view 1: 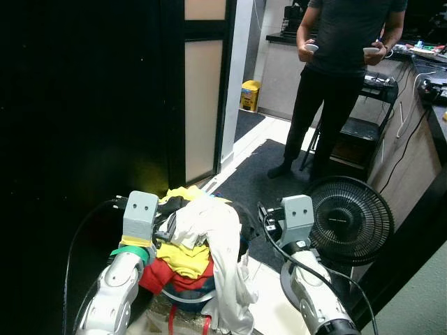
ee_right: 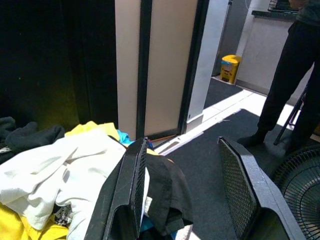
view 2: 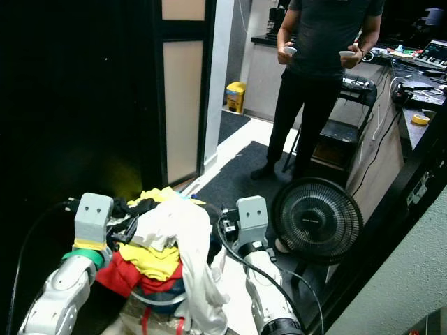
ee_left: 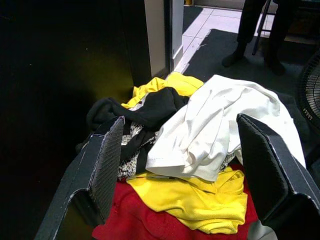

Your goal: Clothes washing

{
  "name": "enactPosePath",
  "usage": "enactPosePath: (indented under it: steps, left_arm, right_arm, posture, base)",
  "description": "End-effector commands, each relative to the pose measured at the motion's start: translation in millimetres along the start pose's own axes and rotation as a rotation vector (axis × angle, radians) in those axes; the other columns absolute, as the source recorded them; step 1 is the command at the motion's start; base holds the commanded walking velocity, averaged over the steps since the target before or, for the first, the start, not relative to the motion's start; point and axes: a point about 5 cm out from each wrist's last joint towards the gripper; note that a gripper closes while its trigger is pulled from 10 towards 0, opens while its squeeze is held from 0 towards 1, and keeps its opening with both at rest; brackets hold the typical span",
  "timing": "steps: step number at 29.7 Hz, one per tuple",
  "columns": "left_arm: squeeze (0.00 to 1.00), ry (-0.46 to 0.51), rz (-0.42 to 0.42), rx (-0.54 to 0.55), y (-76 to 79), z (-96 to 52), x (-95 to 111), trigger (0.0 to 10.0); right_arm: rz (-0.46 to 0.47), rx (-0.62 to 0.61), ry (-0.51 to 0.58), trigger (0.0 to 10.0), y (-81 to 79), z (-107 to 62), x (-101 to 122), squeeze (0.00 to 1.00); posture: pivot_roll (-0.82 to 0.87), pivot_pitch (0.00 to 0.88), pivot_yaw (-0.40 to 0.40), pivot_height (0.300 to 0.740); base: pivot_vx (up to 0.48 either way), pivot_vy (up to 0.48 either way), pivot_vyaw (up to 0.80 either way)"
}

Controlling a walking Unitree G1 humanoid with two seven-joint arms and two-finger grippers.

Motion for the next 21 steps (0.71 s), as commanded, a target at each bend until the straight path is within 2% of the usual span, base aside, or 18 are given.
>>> enactPosePath:
  steps: [1,21]
  left_arm:
    - [0.0,-0.02,-0.01,-0.007,1.6,-0.2,-5.9,10.0]
    - [0.0,-0.027,0.0,-0.006,1.5,-0.6,-6.5,10.0]
  right_arm:
    - [0.002,-0.008,-0.018,10.0,1.3,-1.5,-4.0,0.0]
    - [0.003,-0.008,-0.021,10.0,0.6,-1.8,-4.8,0.0]
  posture:
    - [0.0,0.006,0.013,0.74]
    - [0.0,0.013,0.015,0.74]
  base:
    - [0.0,0.0,0.0]
    - [0.0,0.0,0.0]
Point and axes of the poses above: a point about 5 cm out from each wrist's last joint towards the gripper, its own z axis pointing out of the wrist towards the gripper, its own x axis along the axis of the wrist's last joint, y = z × x, and after that the axes turned 9 degrees about z, right-handed
